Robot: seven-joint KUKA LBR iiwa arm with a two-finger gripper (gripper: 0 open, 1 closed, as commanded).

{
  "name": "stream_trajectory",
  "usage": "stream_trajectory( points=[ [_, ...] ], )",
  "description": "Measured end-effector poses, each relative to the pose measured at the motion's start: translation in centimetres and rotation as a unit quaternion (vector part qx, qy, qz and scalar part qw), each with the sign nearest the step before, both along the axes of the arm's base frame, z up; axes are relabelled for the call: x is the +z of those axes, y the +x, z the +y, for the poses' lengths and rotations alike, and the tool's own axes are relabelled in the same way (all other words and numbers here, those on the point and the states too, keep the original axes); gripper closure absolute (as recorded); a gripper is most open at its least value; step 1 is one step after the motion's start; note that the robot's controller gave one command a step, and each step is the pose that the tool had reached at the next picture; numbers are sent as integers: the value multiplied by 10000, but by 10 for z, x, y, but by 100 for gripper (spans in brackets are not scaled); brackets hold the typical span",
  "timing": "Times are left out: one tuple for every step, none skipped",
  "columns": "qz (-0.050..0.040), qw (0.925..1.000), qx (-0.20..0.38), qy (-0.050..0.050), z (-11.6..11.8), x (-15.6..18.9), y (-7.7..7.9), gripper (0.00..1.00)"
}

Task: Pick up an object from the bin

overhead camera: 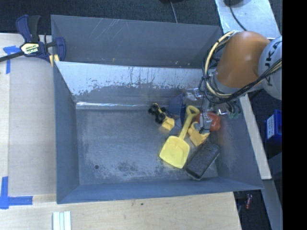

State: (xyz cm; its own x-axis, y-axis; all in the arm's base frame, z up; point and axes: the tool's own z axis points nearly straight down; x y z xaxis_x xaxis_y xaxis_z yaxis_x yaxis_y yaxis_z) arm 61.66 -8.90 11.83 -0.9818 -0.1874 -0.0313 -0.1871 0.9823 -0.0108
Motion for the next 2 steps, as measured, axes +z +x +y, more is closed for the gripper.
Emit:
stream_trajectory(
  points=[
    [-4,9999,132,-8,-5,-8,-2,0],
    [-19,10000,-41,-7,-26,5,-20,0]
  ],
)
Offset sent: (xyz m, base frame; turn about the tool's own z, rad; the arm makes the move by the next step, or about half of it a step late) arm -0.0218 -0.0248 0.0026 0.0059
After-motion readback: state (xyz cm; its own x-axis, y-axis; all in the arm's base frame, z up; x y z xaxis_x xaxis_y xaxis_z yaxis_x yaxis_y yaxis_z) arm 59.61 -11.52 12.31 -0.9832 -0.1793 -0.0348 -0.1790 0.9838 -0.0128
